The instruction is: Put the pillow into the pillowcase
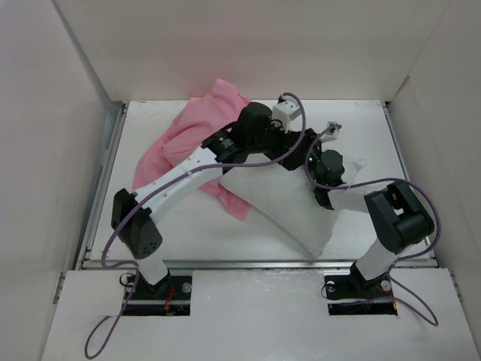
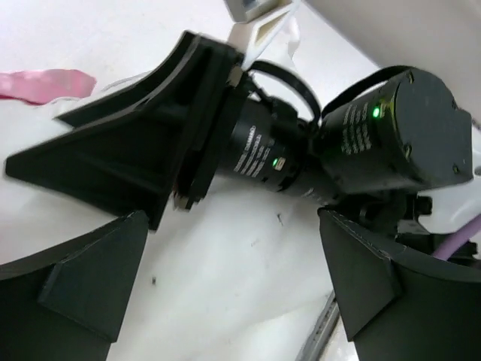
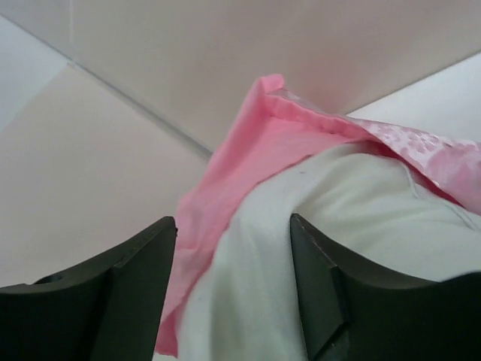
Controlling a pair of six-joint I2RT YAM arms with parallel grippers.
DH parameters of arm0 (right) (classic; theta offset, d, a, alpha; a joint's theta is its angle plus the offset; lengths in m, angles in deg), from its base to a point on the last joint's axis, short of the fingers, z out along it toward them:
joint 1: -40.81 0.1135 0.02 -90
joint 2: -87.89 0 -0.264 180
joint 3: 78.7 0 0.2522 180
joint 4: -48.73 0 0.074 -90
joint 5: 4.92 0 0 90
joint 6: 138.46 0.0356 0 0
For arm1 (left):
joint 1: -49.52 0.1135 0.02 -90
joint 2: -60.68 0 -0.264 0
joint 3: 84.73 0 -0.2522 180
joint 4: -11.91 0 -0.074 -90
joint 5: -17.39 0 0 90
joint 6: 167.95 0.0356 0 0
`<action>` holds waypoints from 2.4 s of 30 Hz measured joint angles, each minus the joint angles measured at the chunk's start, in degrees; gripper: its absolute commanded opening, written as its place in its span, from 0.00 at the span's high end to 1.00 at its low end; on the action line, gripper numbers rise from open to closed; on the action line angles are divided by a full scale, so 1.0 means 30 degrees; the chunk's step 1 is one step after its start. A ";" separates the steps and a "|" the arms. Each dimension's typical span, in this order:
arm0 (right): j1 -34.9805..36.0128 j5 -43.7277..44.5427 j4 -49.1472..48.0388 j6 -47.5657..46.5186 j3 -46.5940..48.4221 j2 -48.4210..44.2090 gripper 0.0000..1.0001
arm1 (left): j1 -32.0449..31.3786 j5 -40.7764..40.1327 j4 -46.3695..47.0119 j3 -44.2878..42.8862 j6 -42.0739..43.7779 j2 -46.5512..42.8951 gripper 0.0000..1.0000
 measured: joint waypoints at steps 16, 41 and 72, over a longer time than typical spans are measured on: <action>0.2922 0.2820 1.7420 -1.2560 0.7264 -0.5931 0.03 | 0.2368 -0.8437 -0.0627 1.1482 -0.6317 -1.3406 0.00; 1.0287 1.2080 2.3926 -1.7427 0.9508 0.1428 1.00 | 0.6441 -0.6768 0.4014 1.9562 -0.8663 -1.1504 0.04; 0.9865 1.0761 2.3110 -1.5489 1.1205 0.0080 1.00 | 0.3381 -1.4651 0.3075 1.2925 -0.8320 -0.6178 1.00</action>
